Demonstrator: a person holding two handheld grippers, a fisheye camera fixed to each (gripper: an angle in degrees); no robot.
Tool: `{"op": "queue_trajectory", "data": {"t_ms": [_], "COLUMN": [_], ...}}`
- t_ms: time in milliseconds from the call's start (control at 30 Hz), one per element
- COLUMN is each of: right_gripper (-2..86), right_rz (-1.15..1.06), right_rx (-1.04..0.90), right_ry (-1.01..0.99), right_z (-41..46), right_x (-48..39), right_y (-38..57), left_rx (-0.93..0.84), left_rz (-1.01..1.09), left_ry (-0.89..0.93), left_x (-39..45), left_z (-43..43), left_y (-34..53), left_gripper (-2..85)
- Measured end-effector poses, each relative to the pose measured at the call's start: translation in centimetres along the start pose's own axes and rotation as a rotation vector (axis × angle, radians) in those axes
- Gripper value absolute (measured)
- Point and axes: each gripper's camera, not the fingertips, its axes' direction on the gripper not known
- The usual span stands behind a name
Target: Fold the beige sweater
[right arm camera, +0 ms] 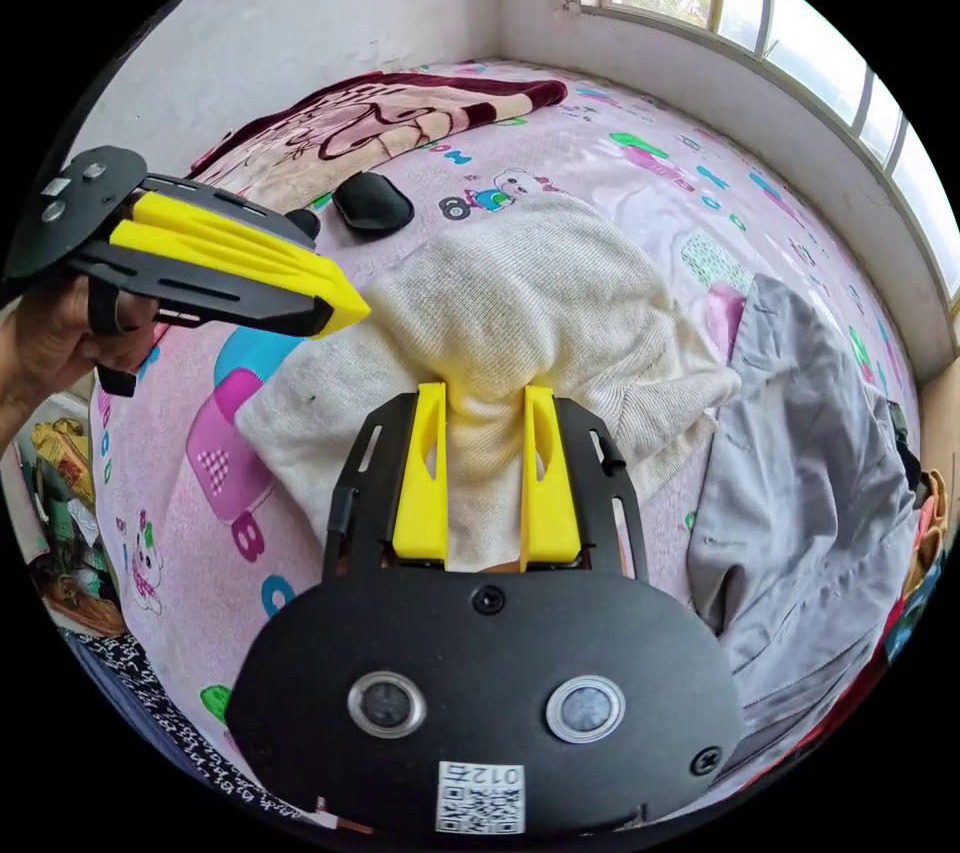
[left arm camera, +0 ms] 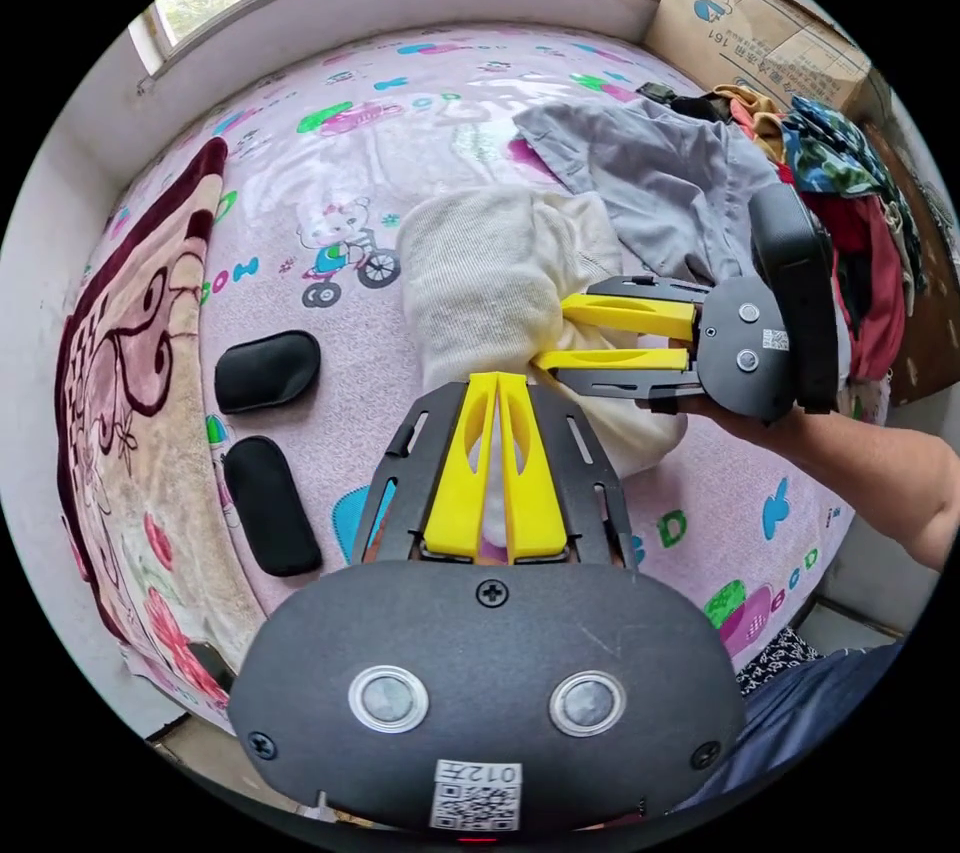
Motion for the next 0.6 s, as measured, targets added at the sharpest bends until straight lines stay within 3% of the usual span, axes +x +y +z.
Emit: {"op": "queue_trajectory", "data": {"t_ms": [300, 467, 600], "right_gripper": [11.2, 9.6, 6.4], "right_rz": [-0.066, -0.082, 0.017], "right_rx": [-0.042, -0.071, -0.023], "right_ry": [-0.021, -0.085, -0.087], "right_z": [9.6, 8.9, 8.2], "right_x": [2.6, 4.5, 6.6], "right_y": [-12.1, -10.7, -6.9], "left_rx": [-0.042, -0.080, -0.049], "left_rz": [-0.113, -0.085, 0.025], "left_ry": [-0.024, 0.051, -0.070], "left_x": [-7.1, -7.8, -6.5], "left_z": [4.8, 6.2, 4.6], "left_y": [-5.4, -5.2, -3.9], "left_gripper": [-0.2, -0.2, -0.2]}}
